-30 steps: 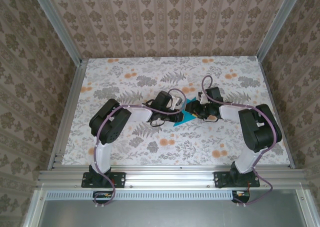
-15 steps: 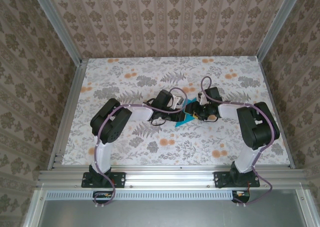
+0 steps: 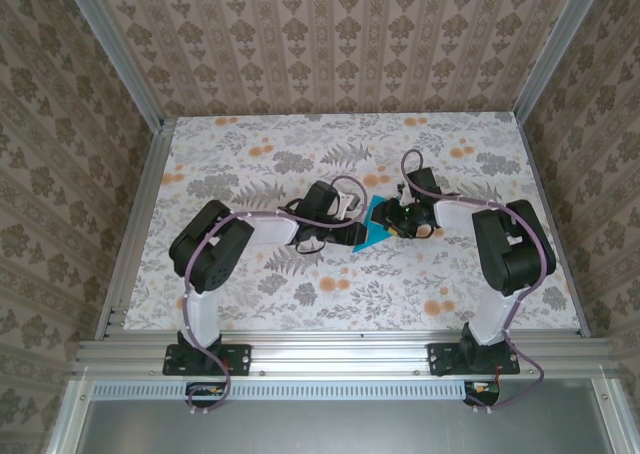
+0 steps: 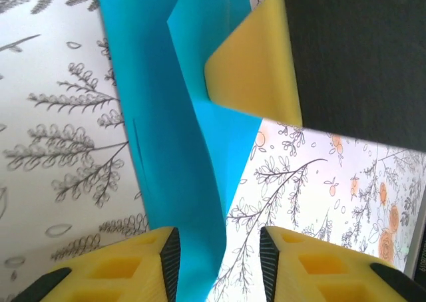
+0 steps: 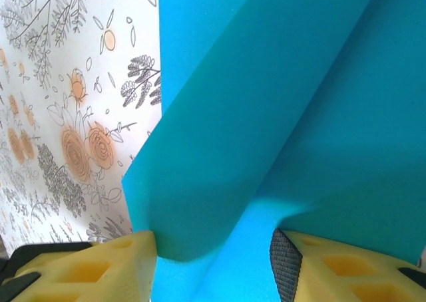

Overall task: Fold a paper plane with a square sheet of paper (pick it up from the middle)
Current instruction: Fourth fold the wing at the center of the table.

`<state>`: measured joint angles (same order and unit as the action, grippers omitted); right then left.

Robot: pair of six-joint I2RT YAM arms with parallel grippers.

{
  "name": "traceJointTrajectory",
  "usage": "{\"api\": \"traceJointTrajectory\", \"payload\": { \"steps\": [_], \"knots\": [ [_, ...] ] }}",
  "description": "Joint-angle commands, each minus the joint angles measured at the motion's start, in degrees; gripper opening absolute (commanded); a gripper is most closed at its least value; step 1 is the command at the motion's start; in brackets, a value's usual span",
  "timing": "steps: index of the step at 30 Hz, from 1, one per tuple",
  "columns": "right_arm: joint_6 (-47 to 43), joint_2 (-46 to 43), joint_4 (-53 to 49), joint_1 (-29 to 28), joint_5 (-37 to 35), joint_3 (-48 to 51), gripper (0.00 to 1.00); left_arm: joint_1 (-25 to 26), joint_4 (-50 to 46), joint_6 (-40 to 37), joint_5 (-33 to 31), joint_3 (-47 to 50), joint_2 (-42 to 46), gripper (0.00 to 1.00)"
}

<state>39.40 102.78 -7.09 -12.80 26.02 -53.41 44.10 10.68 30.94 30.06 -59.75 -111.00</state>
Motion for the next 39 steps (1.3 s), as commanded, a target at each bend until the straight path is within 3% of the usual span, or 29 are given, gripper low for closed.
{"api": "traceJointTrajectory", "payload": {
  "steps": [1,12,24,39],
  "knots": [
    [1.82,3.95,-8.91,0.16,-8.19,-0.14,0.54,-0.5,3.12,2.24,-4.54,2.74,3.7,0.41],
    [4.0,7.81,-17.0,0.14,-12.98,-3.51,0.56,1.52,7.79,3.08,-8.0,3.87,4.39,0.38],
    [5.97,10.84,-21.24,0.05,-15.01,-6.04,0.54,2.89,14.93,5.18,-1.84,0.64,-0.77,0.23],
    [7.22,11.77,-21.99,0.14,-14.77,-6.99,0.55,3.1,6.92,2.64,-5.55,-3.78,-5.06,0.22]
  ]
}}
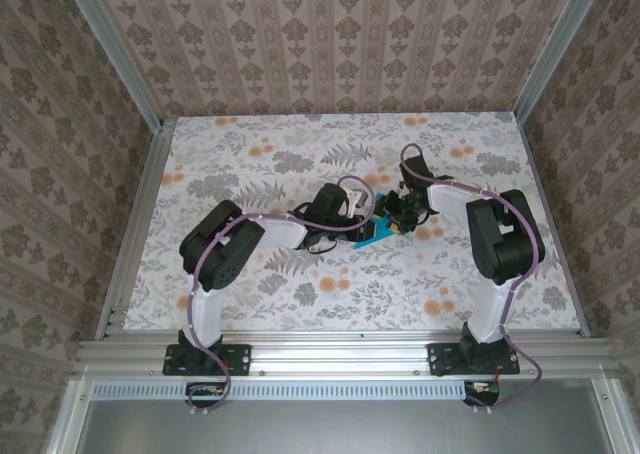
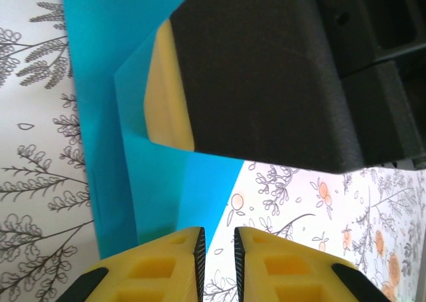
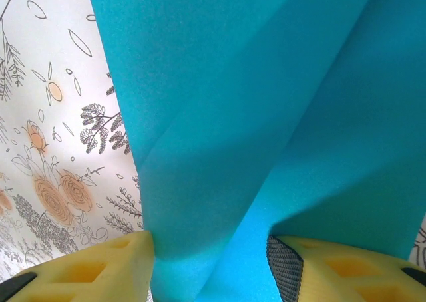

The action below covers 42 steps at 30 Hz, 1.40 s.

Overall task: Fold a paper plane with a square sheet of paper (pick it up from the middle)
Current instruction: Fourth fold the wing at the center of the table.

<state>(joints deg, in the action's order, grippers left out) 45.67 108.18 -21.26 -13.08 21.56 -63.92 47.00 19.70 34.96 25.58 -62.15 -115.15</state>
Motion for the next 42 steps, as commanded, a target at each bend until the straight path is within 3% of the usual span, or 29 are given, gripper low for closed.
{"api": "traceJointTrajectory", "payload": {
  "steps": [1,32,37,42],
  "knots": [
    [0.89,6.41,-7.84,0.34,-10.27,3.62,0.55,0.12,-2.48,-1.39,-1.3,-1.44,-1.03,0.22],
    [0.56,7.48,-6.95,0.41,-8.57,3.27,0.53,0.2,-6.56,-0.59,-4.22,-2.37,-3.83,0.11],
    [-0.07,5.11,-5.45,0.43,-5.9,3.01,0.54,0.2,-7.83,-0.59,-4.3,-2.61,-4.37,0.02],
    [-2.66,0.67,-4.84,0.51,-3.19,0.12,0.54,0.19,-8.15,-0.5,-4.31,-2.32,-4.82,0.01]
  ]
}}
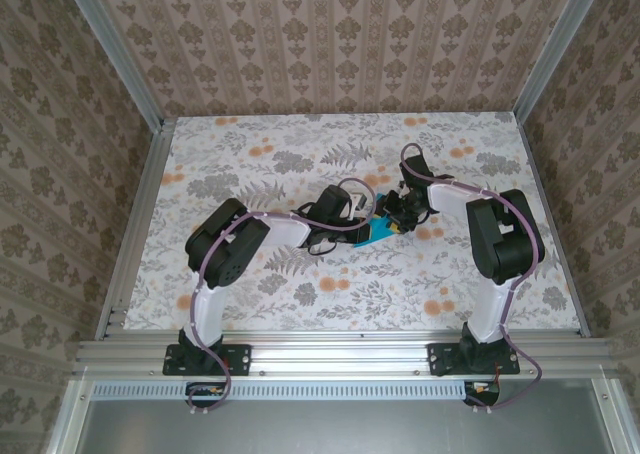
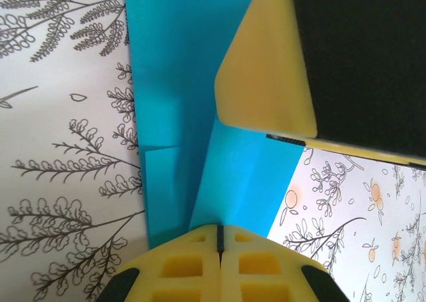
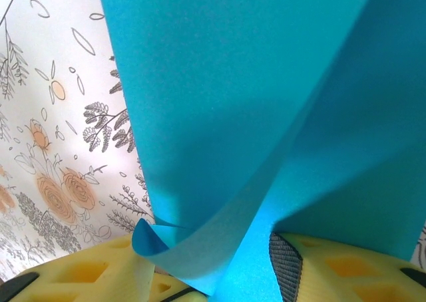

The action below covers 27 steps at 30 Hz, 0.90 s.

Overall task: Fold a paper plane with a square sheet of paper (pick it up from the middle)
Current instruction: Fourth fold the wing at the center of the table.

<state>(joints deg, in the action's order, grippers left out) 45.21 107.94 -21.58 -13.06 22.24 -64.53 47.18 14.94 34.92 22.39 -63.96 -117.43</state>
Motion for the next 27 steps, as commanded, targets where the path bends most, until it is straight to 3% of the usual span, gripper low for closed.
{"api": "traceJointTrajectory", "payload": {
  "steps": [1,6,13,17,23,27],
  "knots": [
    [-3.0,0.04,-4.72,0.51,-3.72,0.19,0.54,-0.03,-3.52,-0.42,-1.21,-0.54,-2.54,0.01],
    [-7.33,-3.52,-3.95,0.68,-4.53,0.17,0.54,-0.15,-3.2,0.15,-1.3,-0.07,-2.15,0.0],
    [-11.69,-4.12,1.5,0.84,0.61,2.05,0.47,-0.34,-2.77,0.85,-1.12,0.32,-2.01,0.0],
    [-12.28,-3.98,4.75,0.92,3.15,3.2,0.44,-0.51,-2.72,1.23,-1.21,0.37,-1.93,0.0],
    [-11.99,-3.31,6.62,1.11,2.93,4.69,0.31,-0.66,-2.48,1.91,-1.23,0.33,-1.84,0.01],
    [-11.66,-4.13,9.57,1.26,3.66,6.73,0.3,-0.78,-2.6,2.43,-1.28,0.24,-1.84,0.01]
  ]
}}
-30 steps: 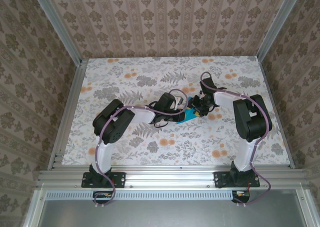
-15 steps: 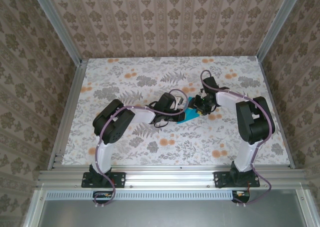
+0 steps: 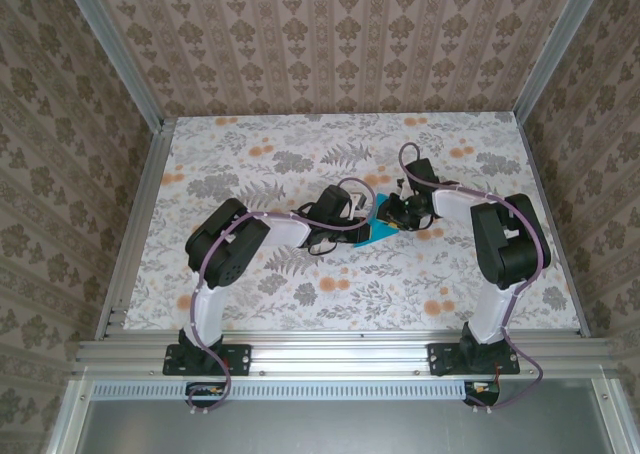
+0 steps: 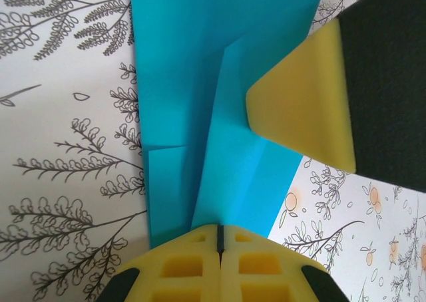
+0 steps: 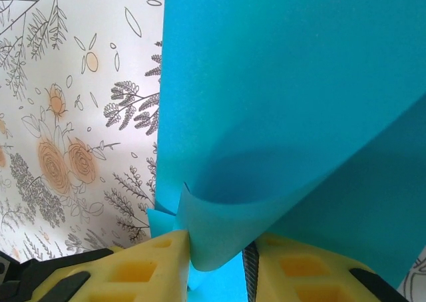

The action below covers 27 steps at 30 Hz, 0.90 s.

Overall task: Fold a paper plane with a square sheet of paper (pick it up from the middle)
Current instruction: Fourth fold the wing at the center of the table.

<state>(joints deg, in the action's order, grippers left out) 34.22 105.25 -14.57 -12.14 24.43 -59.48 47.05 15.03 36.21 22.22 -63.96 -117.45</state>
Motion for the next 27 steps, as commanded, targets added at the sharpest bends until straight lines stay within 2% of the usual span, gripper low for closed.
{"api": "traceJointTrajectory", "payload": {
  "steps": [1,8,13,21,27],
  "knots": [
    [-0.47,-2.03,3.53,0.45,1.69,2.4,0.3,-0.73,-2.72,1.27,-1.12,0.24,-1.82,0.01],
    [0.71,-6.78,8.48,1.33,1.68,6.75,0.34,-0.99,-2.97,2.02,-1.64,0.3,-1.82,0.0],
    [2.03,-6.82,10.33,1.53,1.22,8.12,0.35,-1.0,-2.77,2.09,-1.39,0.24,-1.89,0.01],
    [5.19,-5.59,11.93,1.52,0.51,9.8,0.28,-1.0,-2.39,2.64,-1.12,0.42,-1.65,0.01],
    [6.27,-3.89,12.54,1.51,0.99,9.74,0.27,-1.04,-2.07,2.78,-0.86,0.57,-1.47,0.01]
  ]
}}
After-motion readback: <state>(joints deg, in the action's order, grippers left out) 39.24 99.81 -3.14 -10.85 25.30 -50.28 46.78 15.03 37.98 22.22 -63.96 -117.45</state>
